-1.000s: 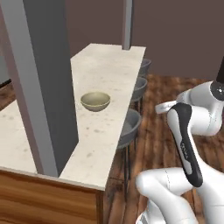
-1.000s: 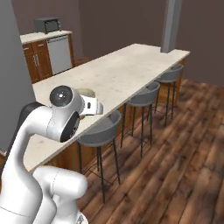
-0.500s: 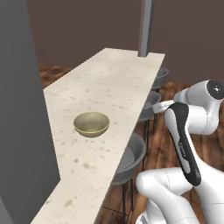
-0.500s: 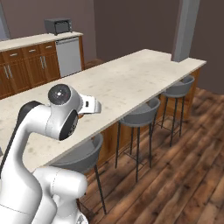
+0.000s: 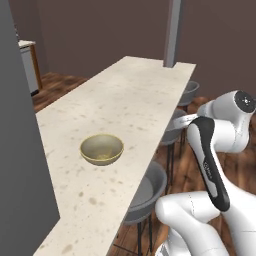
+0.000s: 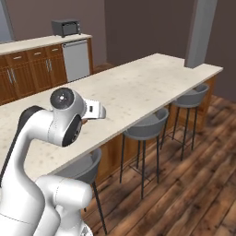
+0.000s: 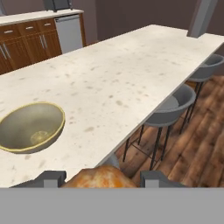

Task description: Retrieve the tangerine and orange from the fridge and place them into the bowl on the dining table.

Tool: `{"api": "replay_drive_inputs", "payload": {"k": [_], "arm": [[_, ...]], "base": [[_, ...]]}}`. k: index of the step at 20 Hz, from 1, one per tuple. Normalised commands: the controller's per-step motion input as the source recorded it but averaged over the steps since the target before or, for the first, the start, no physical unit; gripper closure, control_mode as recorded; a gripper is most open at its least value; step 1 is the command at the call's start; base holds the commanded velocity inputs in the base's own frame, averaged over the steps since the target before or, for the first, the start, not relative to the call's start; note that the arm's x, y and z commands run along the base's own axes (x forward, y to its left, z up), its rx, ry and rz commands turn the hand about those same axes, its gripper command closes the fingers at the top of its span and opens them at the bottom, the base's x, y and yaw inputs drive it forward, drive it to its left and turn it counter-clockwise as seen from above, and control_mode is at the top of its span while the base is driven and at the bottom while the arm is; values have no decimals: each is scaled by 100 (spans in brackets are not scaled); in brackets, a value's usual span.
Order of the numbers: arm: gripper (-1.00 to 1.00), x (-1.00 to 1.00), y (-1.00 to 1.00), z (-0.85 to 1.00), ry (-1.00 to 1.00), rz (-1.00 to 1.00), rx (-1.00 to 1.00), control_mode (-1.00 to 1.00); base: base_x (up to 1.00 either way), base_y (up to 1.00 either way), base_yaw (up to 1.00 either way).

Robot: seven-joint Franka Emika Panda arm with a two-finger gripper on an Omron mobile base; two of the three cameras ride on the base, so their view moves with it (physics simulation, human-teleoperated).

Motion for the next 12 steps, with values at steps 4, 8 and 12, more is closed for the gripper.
{"api": "replay_drive_inputs", "payload": {"k": [4,8,12], "arm": [[100,0,0,0,0,0,0,100],[100,0,0,0,0,0,0,100],[100,0,0,0,0,0,0,100]], "base": [[69,0,4],[41,0,0],[21,0,0]]}}
